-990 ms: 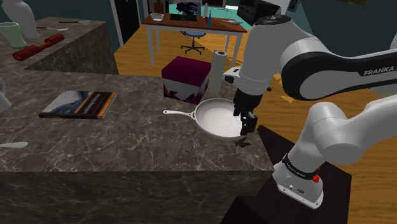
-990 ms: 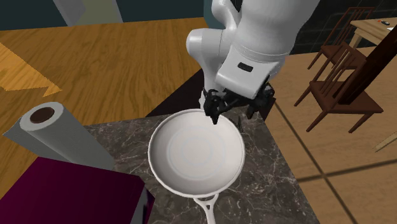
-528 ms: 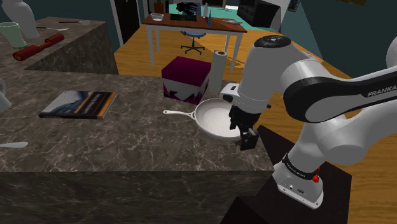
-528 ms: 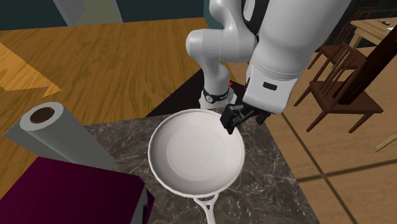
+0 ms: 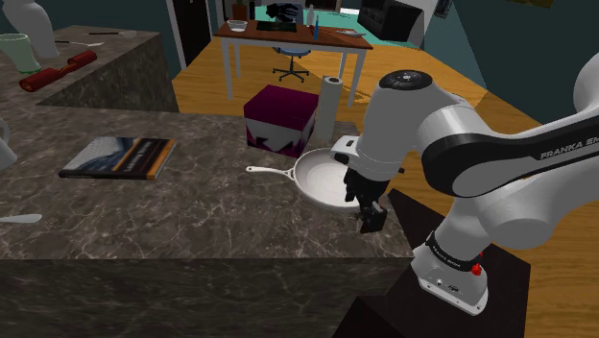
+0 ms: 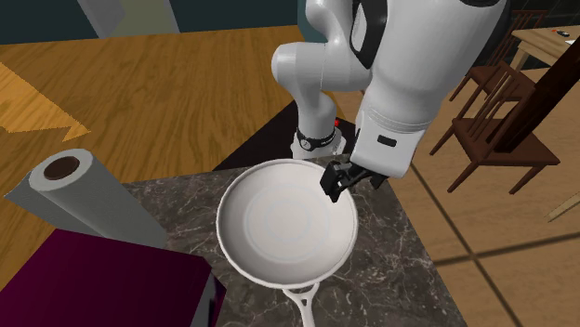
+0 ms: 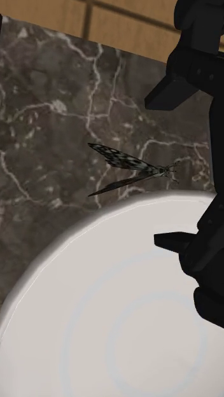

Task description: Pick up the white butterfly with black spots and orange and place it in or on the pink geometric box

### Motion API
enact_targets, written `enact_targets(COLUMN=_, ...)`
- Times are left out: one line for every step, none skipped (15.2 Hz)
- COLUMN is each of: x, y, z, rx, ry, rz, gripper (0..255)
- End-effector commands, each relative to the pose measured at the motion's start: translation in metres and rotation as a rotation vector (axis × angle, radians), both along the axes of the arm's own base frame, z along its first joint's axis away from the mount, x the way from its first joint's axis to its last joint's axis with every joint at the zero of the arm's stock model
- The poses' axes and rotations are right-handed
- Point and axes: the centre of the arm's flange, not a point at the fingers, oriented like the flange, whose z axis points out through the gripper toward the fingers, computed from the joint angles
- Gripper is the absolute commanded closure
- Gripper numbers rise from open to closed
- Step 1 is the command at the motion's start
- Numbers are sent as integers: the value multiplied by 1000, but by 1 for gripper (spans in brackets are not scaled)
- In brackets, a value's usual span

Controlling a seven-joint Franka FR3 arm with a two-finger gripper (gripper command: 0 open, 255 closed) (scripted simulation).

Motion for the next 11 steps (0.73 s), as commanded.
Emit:
enact_targets(x=0, y=0, z=0, rx=0, ry=0, rz=0, gripper=0)
enact_targets(x=0, y=0, z=0, rx=0, ry=0, rz=0, gripper=0)
enact_targets(x=0, y=0, z=0, rx=0, ry=0, rz=0, gripper=0)
enact_targets(x=0, y=0, z=0, rx=0, ry=0, rz=0, gripper=255)
enact_targets(x=0, y=0, z=0, rx=0, ry=0, rz=0, gripper=255)
enact_targets(x=0, y=0, z=0, rx=0, ry=0, rz=0, gripper=255)
enact_targets(x=0, y=0, z=0, rx=0, ry=0, rz=0, gripper=255)
enact_targets(x=0, y=0, z=0, rx=0, ry=0, rz=0, gripper=255)
enact_targets(x=0, y=0, z=0, rx=0, ry=0, rz=0, gripper=255)
enact_targets(x=0, y=0, z=-1, rx=0, ry=0, rz=0, gripper=255)
enact_targets(x=0, y=0, z=-1, rx=0, ry=0, rz=0, gripper=255)
